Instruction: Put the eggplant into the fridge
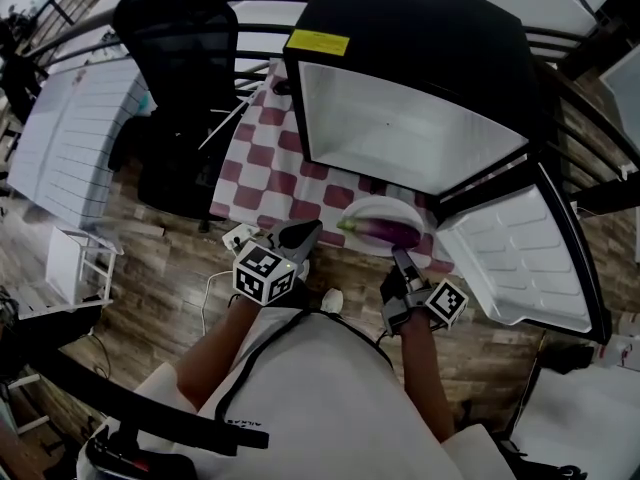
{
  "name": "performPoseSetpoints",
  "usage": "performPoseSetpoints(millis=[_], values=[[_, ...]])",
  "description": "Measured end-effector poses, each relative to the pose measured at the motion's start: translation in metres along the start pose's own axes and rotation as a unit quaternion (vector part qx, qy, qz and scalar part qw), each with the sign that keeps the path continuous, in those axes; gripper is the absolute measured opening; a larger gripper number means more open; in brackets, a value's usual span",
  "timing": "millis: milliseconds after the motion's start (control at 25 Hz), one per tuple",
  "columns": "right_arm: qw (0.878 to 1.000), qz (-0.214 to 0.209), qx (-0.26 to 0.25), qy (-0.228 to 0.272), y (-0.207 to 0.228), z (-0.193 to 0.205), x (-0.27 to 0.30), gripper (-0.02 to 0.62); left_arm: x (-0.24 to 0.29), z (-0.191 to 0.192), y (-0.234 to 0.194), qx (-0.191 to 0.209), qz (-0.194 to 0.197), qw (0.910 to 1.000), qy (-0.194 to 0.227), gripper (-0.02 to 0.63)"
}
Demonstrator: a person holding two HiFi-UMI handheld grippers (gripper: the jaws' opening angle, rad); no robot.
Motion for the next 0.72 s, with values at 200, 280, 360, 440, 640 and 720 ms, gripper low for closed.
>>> performPoseSetpoints(millis=[200,280,360,440,640,720], values=[[1.0,0.004,0.002,0.012,0.003,0.001,0.016,0.035,0.004,-0.004,-0.02,0.008,-0.005,1.0,-0.002,0.006],[1.0,0.005,-0.001,0.018,0.002,0.0,0.026,0.035,0.006,-0.007,-0.03,0.009,-0.006,0.9999,-0.003,0.005],[1.0,0.006,-0.002,0.023,0.002,-0.001,0.037,0.035,0.007,-0.008,-0.039,0.01,-0.005,0.9999,-0.006,0.006],[1.0,0.006,0.002,0.03,0.002,-0.003,0.05,0.034,0.009,-0.01,-0.049,0.013,0.001,0.9999,-0.009,0.005],[0.999,0.008,0.01,0.045,0.008,-0.01,0.079,0.034,0.021,-0.01,-0.071,0.026,0.016,0.9994,-0.019,0.005],[0.999,0.012,0.009,0.05,0.012,-0.014,0.089,0.034,0.027,-0.011,-0.078,0.027,0.019,0.9992,-0.02,0.006]])
Point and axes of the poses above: the fingertips, and each gripper's own axes: x forward along the fingers, y to its right, z out of its underside, the point moved 2 cm from there along -x, backward along the fingers, and after that the axes turned 7 degrees about x, right-handed, at the moved point
